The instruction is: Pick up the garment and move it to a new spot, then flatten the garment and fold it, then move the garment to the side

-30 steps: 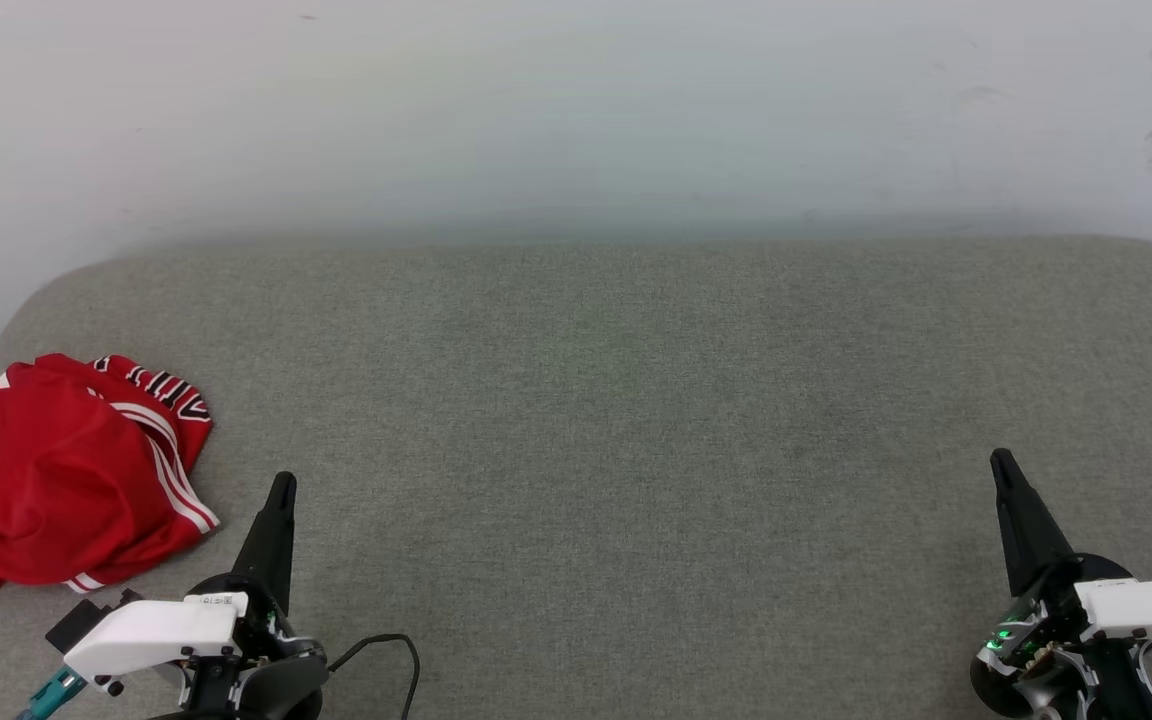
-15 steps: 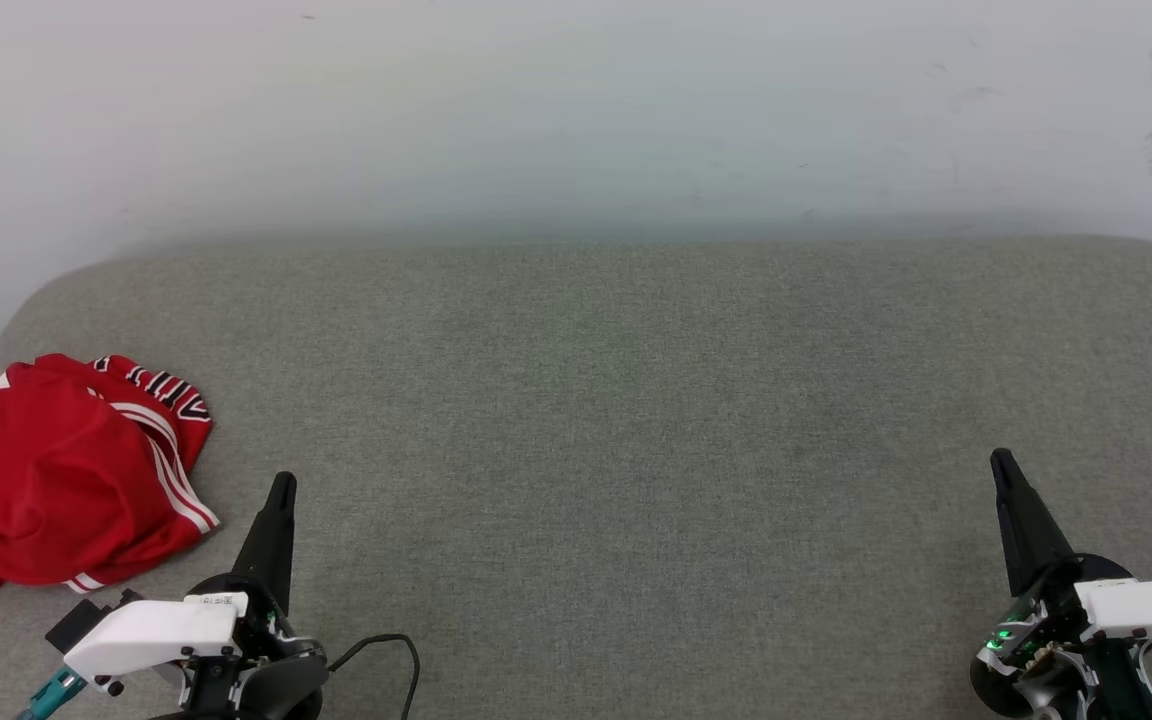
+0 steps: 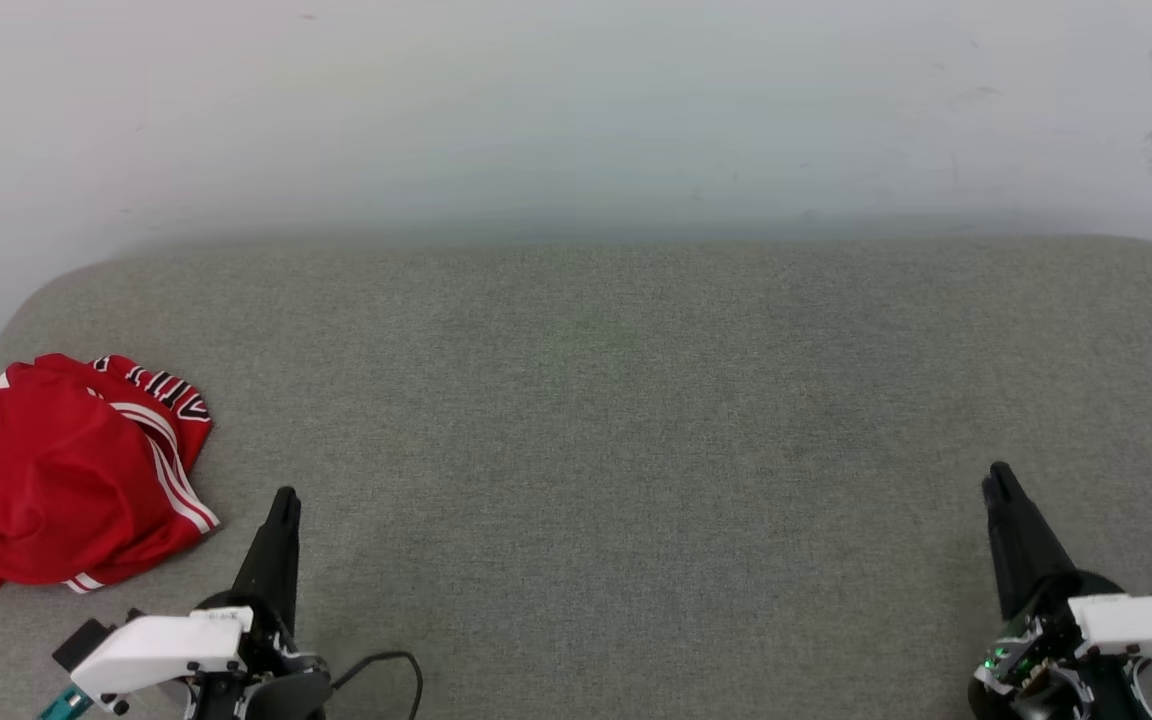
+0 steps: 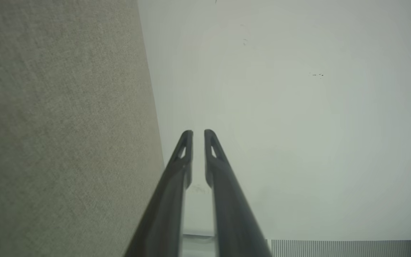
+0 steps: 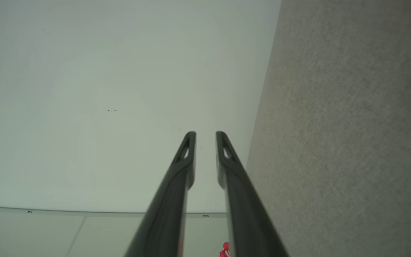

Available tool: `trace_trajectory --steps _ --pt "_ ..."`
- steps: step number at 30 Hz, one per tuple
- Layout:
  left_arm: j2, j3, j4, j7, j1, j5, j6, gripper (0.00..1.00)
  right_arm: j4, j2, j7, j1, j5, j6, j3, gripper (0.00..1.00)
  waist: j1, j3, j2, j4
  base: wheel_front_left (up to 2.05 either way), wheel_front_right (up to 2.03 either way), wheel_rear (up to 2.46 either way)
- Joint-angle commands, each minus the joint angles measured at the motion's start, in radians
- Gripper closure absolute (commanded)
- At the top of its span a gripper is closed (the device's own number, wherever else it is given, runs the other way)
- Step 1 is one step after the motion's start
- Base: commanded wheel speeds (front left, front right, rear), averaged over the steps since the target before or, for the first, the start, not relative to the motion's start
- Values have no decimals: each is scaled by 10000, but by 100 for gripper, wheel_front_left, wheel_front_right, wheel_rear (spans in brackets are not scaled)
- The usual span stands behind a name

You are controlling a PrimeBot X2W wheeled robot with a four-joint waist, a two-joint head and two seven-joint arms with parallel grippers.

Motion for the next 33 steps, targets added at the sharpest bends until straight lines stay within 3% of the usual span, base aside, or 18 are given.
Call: trace_trajectory --steps 1,22,33 --pt "0 -24 -21 -23 -4 -1 0 0 -30 0 -18 3 -6 0 16 0 0 1 0 -1 0 0 0" --pt "37 -997 -1234 -1025 -45 321 -7 0 -1125 -118 -927 165 -493 0 785 0 0 22 0 13 0 0 0" --pt "27 -1034 -1601 -1474 -2 1808 -11 0 -1432 -319 -1481 200 -2580 0 1082 0 0 12 0 16 0 0 0"
